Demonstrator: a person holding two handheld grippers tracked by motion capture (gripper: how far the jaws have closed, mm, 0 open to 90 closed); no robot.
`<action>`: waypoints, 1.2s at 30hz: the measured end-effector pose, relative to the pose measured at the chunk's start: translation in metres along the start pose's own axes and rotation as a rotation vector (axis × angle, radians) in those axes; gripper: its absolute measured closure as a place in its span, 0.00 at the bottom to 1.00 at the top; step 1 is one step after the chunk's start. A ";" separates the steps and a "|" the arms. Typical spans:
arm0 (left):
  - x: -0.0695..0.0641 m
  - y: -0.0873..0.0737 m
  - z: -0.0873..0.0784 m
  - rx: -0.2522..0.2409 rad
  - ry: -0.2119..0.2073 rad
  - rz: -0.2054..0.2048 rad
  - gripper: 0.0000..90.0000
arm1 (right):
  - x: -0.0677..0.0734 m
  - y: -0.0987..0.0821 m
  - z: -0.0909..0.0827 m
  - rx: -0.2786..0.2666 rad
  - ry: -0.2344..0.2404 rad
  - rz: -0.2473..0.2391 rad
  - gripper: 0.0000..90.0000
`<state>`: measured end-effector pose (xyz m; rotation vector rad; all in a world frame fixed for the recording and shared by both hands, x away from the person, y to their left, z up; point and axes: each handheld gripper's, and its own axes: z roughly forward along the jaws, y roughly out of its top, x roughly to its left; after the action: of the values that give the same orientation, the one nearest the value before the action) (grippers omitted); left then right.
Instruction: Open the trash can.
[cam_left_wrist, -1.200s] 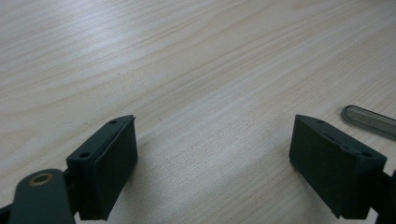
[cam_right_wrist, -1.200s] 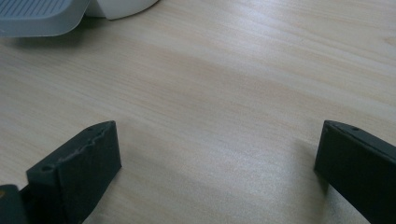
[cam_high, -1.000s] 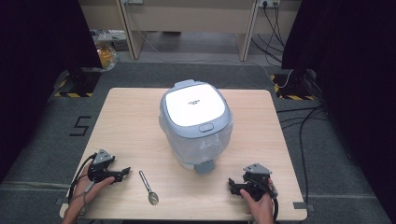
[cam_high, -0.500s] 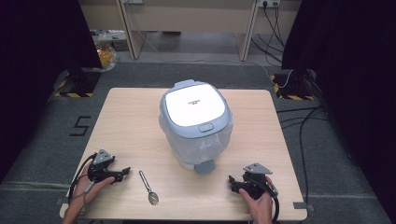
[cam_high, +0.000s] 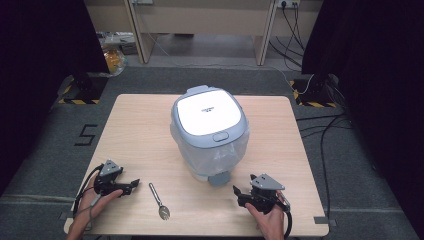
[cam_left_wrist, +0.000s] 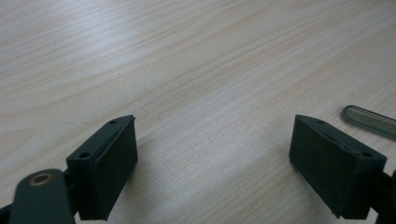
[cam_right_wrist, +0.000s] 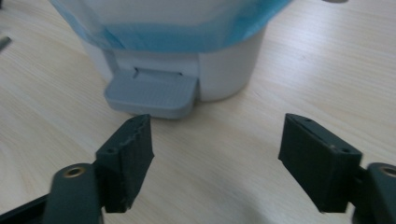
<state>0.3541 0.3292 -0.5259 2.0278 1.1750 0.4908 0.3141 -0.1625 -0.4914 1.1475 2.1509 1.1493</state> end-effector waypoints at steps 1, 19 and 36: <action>0.000 0.000 0.000 0.000 0.000 0.000 0.16 | 0.003 0.003 0.001 -0.010 0.022 -0.009 0.35; 0.000 0.000 0.000 0.000 0.000 0.000 0.16 | 0.022 0.015 0.017 -0.037 0.081 -0.130 0.65; 0.000 0.000 0.000 0.000 0.000 0.000 0.16 | 0.032 0.015 0.043 -0.029 0.077 -0.174 0.78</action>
<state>0.3541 0.3292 -0.5259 2.0282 1.1746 0.4910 0.3327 -0.1113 -0.5025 0.8968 2.2343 1.1593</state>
